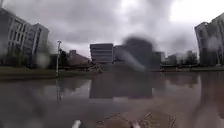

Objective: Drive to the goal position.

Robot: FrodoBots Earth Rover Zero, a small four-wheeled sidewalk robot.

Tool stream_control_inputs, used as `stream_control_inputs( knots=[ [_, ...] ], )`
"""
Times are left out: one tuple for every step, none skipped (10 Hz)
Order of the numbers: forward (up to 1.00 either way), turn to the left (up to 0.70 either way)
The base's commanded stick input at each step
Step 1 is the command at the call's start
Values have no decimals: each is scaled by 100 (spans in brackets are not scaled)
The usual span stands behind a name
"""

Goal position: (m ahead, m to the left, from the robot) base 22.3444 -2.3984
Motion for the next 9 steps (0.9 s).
stream_control_inputs(
  knots=[
    [70, 0],
    [70, 0],
    [70, 0],
    [70, 0],
    [70, 0],
    [70, 0],
    [70, 0],
    [70, 0],
    [70, 0]
  ],
)
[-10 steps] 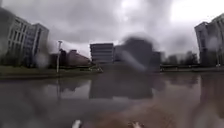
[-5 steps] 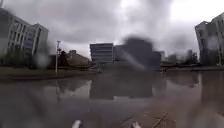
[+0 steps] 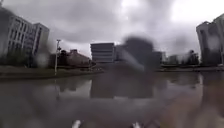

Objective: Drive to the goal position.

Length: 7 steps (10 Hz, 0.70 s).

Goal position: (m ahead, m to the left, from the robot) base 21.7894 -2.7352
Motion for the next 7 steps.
stream_control_inputs(
  knots=[
    [70, 0],
    [70, 0],
    [70, 0],
    [70, 0],
    [70, 0],
    [70, 0],
    [70, 0]
  ],
)
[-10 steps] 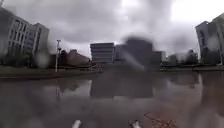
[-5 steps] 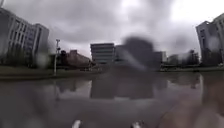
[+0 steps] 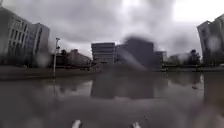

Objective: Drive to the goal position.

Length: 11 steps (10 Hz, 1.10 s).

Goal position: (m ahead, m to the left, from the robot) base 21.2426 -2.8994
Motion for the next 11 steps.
stream_control_inputs(
  knots=[
    [70, 0],
    [70, 0],
    [70, 0],
    [70, 0],
    [70, 0],
    [70, 0],
    [70, 0],
    [70, 0],
    [70, 0],
    [70, 0],
    [70, 0]
  ],
)
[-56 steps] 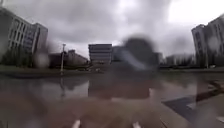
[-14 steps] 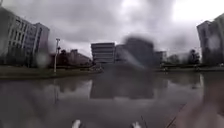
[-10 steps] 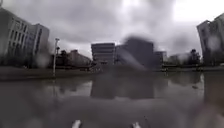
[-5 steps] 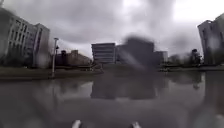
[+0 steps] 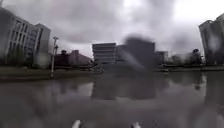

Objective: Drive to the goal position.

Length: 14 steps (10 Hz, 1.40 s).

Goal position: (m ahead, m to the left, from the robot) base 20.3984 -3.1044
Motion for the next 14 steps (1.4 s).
stream_control_inputs(
  knots=[
    [70, 0],
    [70, -1],
    [70, -2],
    [70, -11],
    [70, -15],
    [70, -19],
    [70, -24],
    [70, -24],
    [70, -13],
    [70, 0],
    [70, 0],
    [70, 0],
    [70, 0],
    [70, 0]
  ],
)
